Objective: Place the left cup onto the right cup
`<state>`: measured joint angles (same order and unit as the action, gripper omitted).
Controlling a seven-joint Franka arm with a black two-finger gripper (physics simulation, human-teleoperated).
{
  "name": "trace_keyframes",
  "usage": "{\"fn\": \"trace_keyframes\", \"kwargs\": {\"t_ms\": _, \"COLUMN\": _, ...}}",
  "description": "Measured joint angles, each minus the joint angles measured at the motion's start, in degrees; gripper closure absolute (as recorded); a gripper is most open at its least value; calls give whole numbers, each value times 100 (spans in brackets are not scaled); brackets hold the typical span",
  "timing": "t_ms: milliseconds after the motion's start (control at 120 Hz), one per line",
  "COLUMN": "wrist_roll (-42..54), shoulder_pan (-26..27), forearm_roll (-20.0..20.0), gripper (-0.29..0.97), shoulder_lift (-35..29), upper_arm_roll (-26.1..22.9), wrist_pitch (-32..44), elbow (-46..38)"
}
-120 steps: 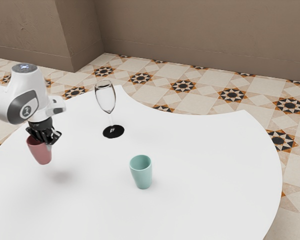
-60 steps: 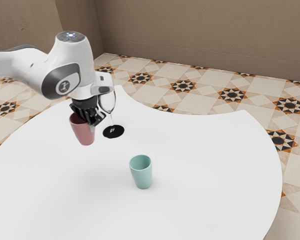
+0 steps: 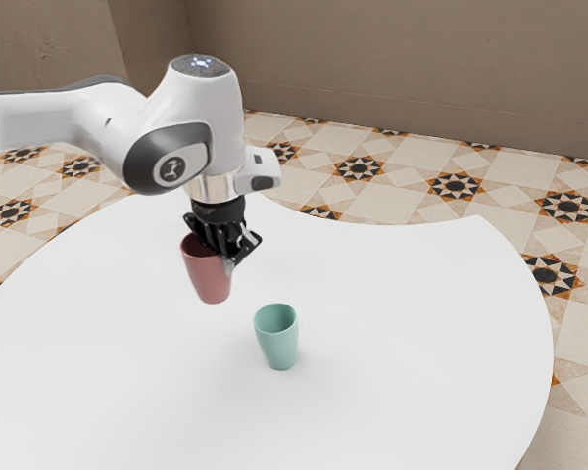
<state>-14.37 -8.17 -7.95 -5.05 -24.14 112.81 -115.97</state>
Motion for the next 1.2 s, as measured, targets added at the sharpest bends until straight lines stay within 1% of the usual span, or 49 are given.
{"fn": "trace_keyframes", "kwargs": {"t_ms": 125, "wrist_roll": -205, "shoulder_pan": 6, "forearm_roll": 3, "gripper": 78, "shoulder_lift": 133, "upper_arm_roll": -192, "wrist_pitch": -49, "elbow": 201}}
{"fn": "trace_keyframes", "kwargs": {"t_ms": 317, "wrist_roll": -524, "shoulder_pan": 72, "forearm_roll": -48, "gripper": 78, "shoulder_lift": 654, "upper_arm_roll": -465, "wrist_pitch": -201, "elbow": 727}}
{"fn": "trace_keyframes", "kwargs": {"t_ms": 433, "wrist_roll": -685, "shoulder_pan": 114, "forearm_roll": -88, "gripper": 78, "shoulder_lift": 989, "upper_arm_roll": -520, "wrist_pitch": -234, "elbow": 1006}}
{"fn": "trace_keyframes", "kwargs": {"t_ms": 633, "wrist_roll": -913, "shoulder_pan": 30, "forearm_roll": -211, "gripper": 78, "shoulder_lift": 1321, "upper_arm_roll": -531, "wrist_pitch": -280, "elbow": 1348}}
{"fn": "trace_keyframes", "kwargs": {"t_ms": 800, "wrist_roll": -1077, "shoulder_pan": 43, "forearm_roll": -270, "gripper": 78, "shoulder_lift": 1458, "upper_arm_roll": -537, "wrist_pitch": -296, "elbow": 1404}}
{"fn": "trace_keyframes", "kwargs": {"t_ms": 967, "wrist_roll": -1244, "shoulder_pan": 60, "forearm_roll": -429, "gripper": 78, "shoulder_lift": 1636, "upper_arm_roll": -563, "wrist_pitch": -265, "elbow": 1400}}
{"fn": "trace_keyframes", "kwargs": {"t_ms": 1200, "wrist_roll": -1498, "shoulder_pan": 69, "forearm_roll": -524, "gripper": 78, "shoulder_lift": 1690, "upper_arm_roll": -669, "wrist_pitch": -228, "elbow": 1402}}
